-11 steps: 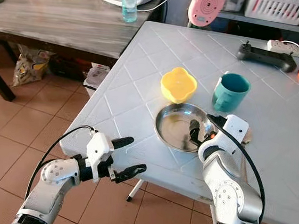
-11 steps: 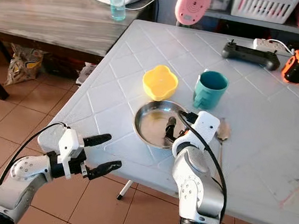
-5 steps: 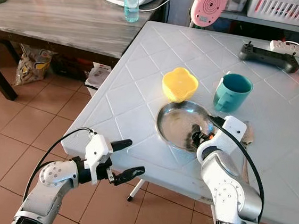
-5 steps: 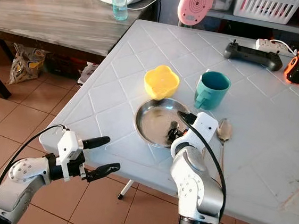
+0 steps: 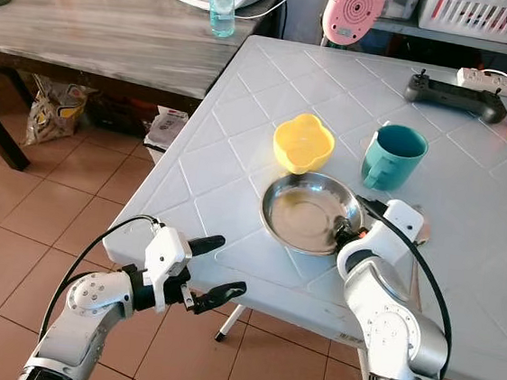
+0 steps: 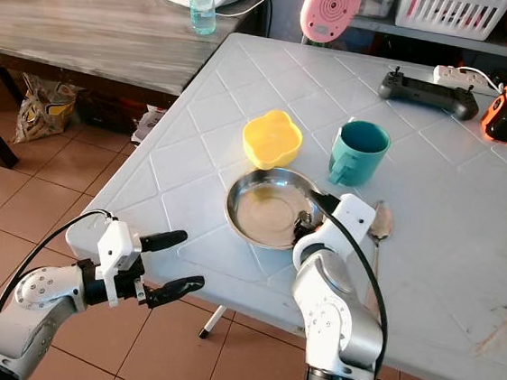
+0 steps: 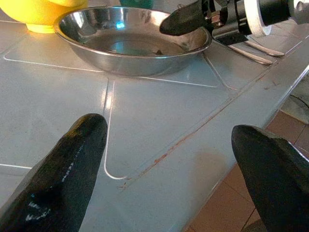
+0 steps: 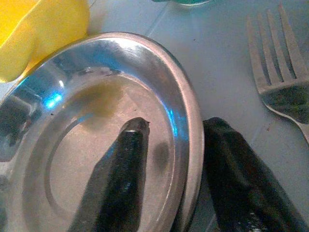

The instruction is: Setting the table

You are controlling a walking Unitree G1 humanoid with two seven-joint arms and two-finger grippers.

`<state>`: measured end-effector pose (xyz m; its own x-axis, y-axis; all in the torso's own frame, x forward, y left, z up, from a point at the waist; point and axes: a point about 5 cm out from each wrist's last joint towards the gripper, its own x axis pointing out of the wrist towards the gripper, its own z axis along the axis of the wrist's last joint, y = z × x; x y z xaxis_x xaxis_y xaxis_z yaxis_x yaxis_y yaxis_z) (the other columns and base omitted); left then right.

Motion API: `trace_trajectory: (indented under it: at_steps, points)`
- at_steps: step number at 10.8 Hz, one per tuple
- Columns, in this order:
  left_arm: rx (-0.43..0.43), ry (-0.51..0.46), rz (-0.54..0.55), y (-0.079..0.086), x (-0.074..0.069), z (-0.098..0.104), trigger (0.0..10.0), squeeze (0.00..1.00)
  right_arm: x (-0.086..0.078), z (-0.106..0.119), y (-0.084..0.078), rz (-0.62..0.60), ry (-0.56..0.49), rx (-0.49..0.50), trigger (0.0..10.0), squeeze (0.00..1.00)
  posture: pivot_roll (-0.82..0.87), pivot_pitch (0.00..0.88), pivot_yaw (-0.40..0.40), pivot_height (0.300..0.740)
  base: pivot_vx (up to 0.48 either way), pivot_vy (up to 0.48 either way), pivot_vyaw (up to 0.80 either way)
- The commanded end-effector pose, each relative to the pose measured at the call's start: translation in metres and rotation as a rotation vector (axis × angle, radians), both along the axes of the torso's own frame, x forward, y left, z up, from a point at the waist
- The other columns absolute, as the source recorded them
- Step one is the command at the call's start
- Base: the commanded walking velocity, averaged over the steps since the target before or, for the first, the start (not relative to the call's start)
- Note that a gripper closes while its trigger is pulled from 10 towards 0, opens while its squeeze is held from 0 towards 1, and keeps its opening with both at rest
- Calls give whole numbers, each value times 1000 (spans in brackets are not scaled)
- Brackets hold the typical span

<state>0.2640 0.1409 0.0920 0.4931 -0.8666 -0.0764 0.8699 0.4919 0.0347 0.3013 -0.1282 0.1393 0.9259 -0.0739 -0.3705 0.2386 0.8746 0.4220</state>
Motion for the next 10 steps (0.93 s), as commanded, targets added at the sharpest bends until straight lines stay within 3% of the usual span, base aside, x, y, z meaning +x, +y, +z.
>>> trace_trajectory:
  at_steps: [1, 8, 10]
  points:
    - [20, 2, 6, 4, 1, 0, 10000, 0, -7, -16, 20, 37, 89, 93, 0, 0, 44, 140, 47, 740, 0, 0, 0]
    - [26, 10, 10, 1, 5, 0, 10000, 0, -14, -19, 23, 77, 109, 145, 0, 0, 44, 127, 43, 740, 0, 0, 0]
    - [27, 5, 14, 1, 5, 0, 10000, 0, -19, -21, 20, 83, 115, 111, 0, 0, 46, 127, 43, 740, 0, 0, 0]
